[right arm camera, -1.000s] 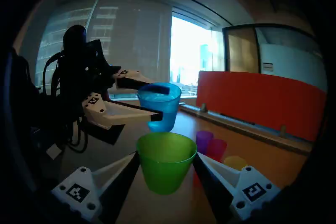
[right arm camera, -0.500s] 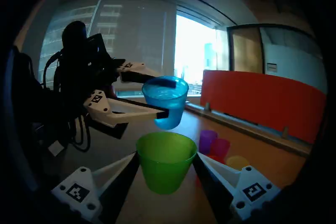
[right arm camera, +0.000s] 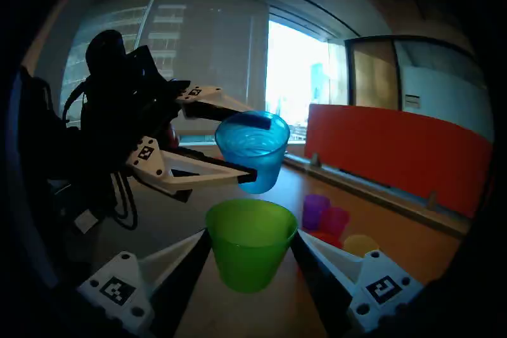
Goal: Pour water
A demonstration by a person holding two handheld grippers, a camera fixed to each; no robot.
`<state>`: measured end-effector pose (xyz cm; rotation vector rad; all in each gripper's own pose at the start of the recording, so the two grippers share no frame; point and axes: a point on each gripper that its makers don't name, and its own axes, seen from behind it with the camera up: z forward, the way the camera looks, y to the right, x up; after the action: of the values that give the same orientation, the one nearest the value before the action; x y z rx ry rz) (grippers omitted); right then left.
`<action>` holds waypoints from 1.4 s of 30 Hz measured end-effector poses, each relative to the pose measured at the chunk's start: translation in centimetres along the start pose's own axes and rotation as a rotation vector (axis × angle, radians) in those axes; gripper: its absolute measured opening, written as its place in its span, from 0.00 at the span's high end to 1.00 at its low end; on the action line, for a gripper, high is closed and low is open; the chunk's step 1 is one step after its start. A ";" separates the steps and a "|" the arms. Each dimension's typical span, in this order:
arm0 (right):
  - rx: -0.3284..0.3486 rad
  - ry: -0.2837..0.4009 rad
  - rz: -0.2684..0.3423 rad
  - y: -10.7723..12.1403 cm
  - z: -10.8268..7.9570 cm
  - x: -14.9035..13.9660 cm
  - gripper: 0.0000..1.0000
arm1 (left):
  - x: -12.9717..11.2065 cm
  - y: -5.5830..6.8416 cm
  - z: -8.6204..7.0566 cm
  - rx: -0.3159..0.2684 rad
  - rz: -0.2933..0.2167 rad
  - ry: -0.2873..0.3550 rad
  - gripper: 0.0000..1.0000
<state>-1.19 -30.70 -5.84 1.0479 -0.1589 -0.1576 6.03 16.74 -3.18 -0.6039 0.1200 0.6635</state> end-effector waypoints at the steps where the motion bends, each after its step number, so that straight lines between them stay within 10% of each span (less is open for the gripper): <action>1: 0.000 0.000 0.000 0.0 0.0 0.0 0.09 | 0.1 0.0 0.0 0.000 0.007 0.000 0.14; 42: 0.010 -0.010 0.006 0.0 0.2 -0.7 0.09 | 0.7 0.7 1.4 -0.025 0.227 -0.001 0.14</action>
<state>-1.92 -30.66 -5.76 1.0562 -0.1718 -0.1566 6.09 18.34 -2.59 -0.6194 0.1817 0.8858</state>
